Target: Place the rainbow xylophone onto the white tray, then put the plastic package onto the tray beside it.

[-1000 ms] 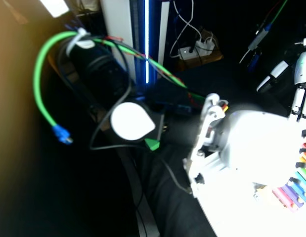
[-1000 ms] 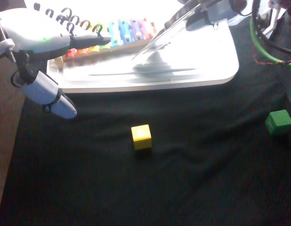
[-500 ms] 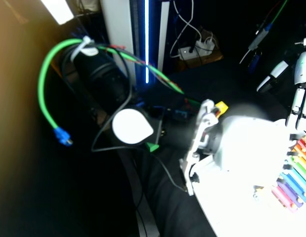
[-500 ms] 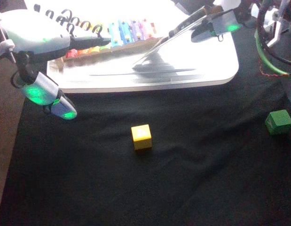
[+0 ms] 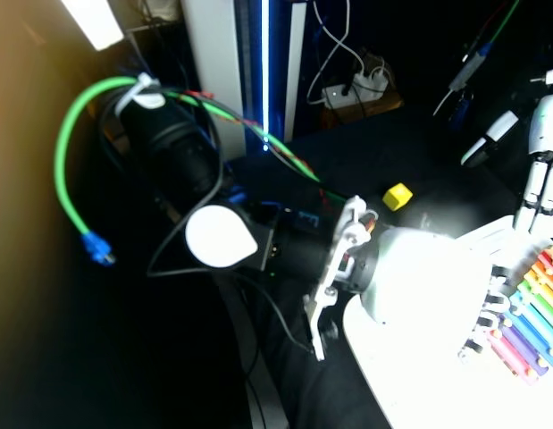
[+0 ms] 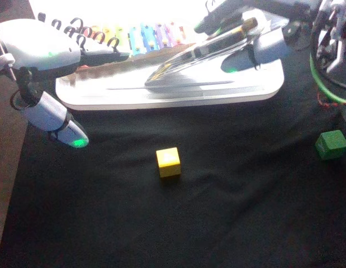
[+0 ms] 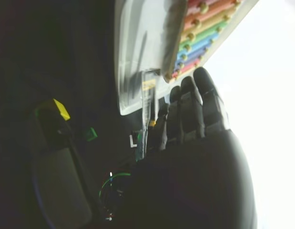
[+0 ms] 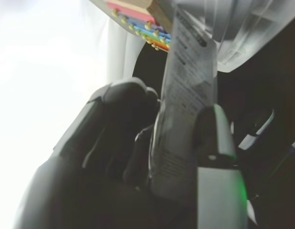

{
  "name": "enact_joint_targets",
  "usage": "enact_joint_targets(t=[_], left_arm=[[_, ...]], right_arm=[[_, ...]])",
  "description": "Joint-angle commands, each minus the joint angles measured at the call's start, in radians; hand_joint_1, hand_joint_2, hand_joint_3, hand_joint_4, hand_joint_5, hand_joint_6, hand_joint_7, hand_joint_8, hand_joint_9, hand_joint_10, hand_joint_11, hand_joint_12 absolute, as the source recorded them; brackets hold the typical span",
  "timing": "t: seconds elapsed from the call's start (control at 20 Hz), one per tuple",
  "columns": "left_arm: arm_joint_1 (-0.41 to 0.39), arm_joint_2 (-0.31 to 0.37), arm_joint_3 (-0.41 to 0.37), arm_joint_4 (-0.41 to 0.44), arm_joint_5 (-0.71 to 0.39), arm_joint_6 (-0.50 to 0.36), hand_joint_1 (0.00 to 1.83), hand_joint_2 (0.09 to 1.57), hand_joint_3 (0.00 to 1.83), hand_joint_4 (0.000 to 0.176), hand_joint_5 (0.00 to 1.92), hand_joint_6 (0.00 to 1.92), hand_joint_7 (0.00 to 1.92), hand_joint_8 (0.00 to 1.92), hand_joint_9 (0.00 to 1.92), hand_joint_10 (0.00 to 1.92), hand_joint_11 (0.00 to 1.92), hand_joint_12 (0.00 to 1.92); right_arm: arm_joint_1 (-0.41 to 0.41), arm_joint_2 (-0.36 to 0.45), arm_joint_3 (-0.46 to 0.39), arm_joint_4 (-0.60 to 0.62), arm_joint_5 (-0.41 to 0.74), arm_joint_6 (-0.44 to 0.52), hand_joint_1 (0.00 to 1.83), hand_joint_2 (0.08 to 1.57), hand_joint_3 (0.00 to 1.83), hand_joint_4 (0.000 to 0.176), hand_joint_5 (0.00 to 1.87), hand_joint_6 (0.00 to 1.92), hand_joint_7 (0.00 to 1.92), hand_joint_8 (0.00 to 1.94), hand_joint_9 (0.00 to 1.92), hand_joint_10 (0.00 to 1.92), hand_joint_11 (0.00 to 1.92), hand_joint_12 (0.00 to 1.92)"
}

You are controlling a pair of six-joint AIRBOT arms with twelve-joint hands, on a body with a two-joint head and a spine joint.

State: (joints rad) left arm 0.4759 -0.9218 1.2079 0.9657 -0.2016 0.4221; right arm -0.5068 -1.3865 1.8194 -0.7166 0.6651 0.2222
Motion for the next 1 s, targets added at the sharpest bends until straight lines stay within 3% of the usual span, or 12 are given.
enact_joint_targets(t=[0.0,0.05,0.2,0.25,0.3,0.35,0.45,0.55,0.75,0.8,0.85,0.95], left_arm=[[-0.008,0.006,-0.003,-0.017,-0.051,0.001,0.75,0.78,0.00,0.072,0.00,0.00,0.14,0.00,0.17,0.00,0.00,0.63],[-0.005,0.006,-0.003,-0.018,-0.052,0.001,0.76,0.79,0.00,0.081,0.00,0.00,0.14,0.00,0.16,0.00,0.00,0.60],[0.003,0.006,-0.004,-0.019,-0.055,-0.003,0.74,0.79,0.00,0.054,0.00,0.00,0.16,0.01,0.18,0.01,0.02,0.61],[0.005,0.006,-0.004,-0.021,-0.056,-0.004,0.75,0.79,0.00,0.068,0.00,0.00,0.16,0.00,0.18,0.00,0.00,0.65],[0.008,0.006,-0.004,-0.023,-0.057,-0.004,0.72,0.79,0.00,0.083,0.00,0.00,0.16,0.00,0.19,0.00,0.00,0.65],[0.011,0.006,-0.004,-0.025,-0.059,-0.004,0.73,0.79,0.00,0.071,0.00,0.00,0.17,0.00,0.20,0.00,0.00,0.70],[0.013,0.006,-0.004,-0.026,-0.060,-0.004,0.76,0.78,0.00,0.076,0.00,0.00,0.15,0.00,0.19,0.00,0.00,0.69],[0.015,0.006,-0.004,-0.030,-0.060,-0.004,0.73,0.79,0.00,0.065,0.00,0.00,0.15,0.00,0.18,0.00,0.00,0.68],[0.029,0.011,-0.004,-0.084,-0.077,0.013,0.72,0.77,0.00,0.126,0.00,0.00,0.14,0.00,0.17,0.00,0.00,0.64],[0.039,0.014,-0.005,-0.140,-0.092,0.048,0.73,0.77,0.00,0.101,0.00,0.00,0.14,0.00,0.17,0.00,0.00,0.65],[0.058,0.022,-0.007,-0.231,-0.118,0.110,0.72,0.77,0.00,0.116,0.00,0.00,0.14,0.00,0.16,0.00,0.00,0.54],[0.079,0.037,-0.017,-0.373,-0.148,0.223,0.73,0.80,0.01,0.111,0.00,0.00,0.12,0.00,0.14,0.01,0.00,0.44]], right_arm=[[0.014,0.009,0.002,0.068,0.080,0.012,0.96,0.91,0.00,0.007,0.71,0.00,0.72,0.05,0.66,0.43,0.44,1.20],[0.013,0.012,0.002,0.063,0.076,0.015,0.94,0.90,0.00,0.020,0.67,0.00,0.69,0.01,0.66,0.26,0.39,1.13],[0.010,0.023,0.002,0.042,0.062,0.024,0.92,0.91,0.01,0.048,0.48,0.00,0.49,0.00,0.52,0.05,0.23,1.03],[0.010,0.027,0.002,0.033,0.057,0.029,0.86,0.88,0.00,0.125,0.21,0.00,0.27,0.00,0.31,0.00,0.07,1.11],[0.009,0.035,0.002,0.019,0.049,0.036,0.77,0.85,0.00,0.145,0.06,0.00,0.15,0.00,0.18,0.00,0.01,0.92],[0.009,0.040,0.002,0.010,0.044,0.041,0.73,0.80,0.00,0.170,0.01,0.00,0.04,0.01,0.04,0.00,0.00,0.55],[0.009,0.055,0.002,-0.013,0.039,0.057,0.68,0.72,0.00,0.176,0.00,0.00,0.00,0.00,0.00,0.00,0.00,0.03],[0.007,0.075,-0.003,-0.024,0.039,0.070,0.68,0.69,0.00,0.176,0.00,0.00,0.00,0.00,0.00,0.00,0.00,0.00],[0.004,0.119,-0.048,-0.033,0.045,0.069,0.66,0.66,0.00,0.176,0.00,0.00,0.00,0.00,0.00,0.00,0.00,0.00],[0.002,0.125,-0.055,-0.033,0.057,0.069,0.64,0.66,0.00,0.176,0.00,0.00,0.00,0.00,0.00,0.00,0.00,0.00],[-0.001,0.133,-0.066,-0.033,0.072,0.069,0.64,0.66,0.00,0.176,0.00,0.00,0.00,0.00,0.00,0.00,0.00,0.00],[-0.002,0.153,-0.089,-0.032,0.086,0.060,0.66,0.65,0.00,0.176,0.00,0.00,0.00,0.00,0.00,0.00,0.00,0.00]])
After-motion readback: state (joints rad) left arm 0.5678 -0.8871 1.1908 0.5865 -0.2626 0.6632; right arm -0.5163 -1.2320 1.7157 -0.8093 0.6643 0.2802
